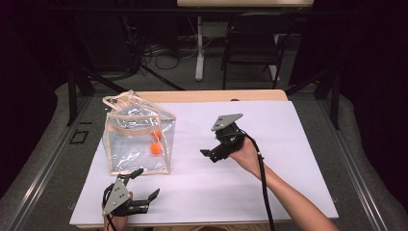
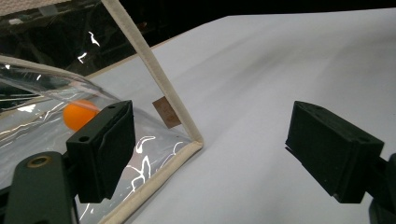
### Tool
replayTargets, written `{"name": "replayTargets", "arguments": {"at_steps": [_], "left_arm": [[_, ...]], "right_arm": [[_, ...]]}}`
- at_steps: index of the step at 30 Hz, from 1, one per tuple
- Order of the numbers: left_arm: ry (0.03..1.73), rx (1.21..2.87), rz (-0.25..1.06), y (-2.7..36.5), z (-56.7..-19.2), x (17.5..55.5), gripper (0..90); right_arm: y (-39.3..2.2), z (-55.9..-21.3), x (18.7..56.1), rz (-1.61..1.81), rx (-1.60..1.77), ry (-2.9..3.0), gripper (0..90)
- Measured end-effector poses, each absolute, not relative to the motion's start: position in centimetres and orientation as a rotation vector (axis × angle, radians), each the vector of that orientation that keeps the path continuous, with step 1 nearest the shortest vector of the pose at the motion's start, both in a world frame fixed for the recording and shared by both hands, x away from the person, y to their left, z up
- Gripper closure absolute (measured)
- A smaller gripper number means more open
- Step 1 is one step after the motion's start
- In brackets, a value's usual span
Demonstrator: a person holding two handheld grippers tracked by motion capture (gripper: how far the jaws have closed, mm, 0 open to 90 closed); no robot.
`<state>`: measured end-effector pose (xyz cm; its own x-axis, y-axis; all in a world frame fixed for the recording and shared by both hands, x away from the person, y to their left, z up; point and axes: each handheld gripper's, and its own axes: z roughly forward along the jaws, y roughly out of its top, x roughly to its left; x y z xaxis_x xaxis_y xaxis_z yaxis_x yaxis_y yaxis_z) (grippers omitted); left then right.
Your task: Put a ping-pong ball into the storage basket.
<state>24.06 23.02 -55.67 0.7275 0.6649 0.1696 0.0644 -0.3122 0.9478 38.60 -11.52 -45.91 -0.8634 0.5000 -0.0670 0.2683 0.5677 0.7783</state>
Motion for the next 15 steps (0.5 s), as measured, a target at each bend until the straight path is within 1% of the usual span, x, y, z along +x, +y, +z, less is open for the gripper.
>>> {"name": "replayTargets", "arguments": {"at_steps": [15], "left_arm": [[0.574,1.813,0.665,22.9,-55.7,24.1,15.7]], "right_arm": [[-14.3,-47.4,36.6,1.154,0.622,2.489,1.7]]}}
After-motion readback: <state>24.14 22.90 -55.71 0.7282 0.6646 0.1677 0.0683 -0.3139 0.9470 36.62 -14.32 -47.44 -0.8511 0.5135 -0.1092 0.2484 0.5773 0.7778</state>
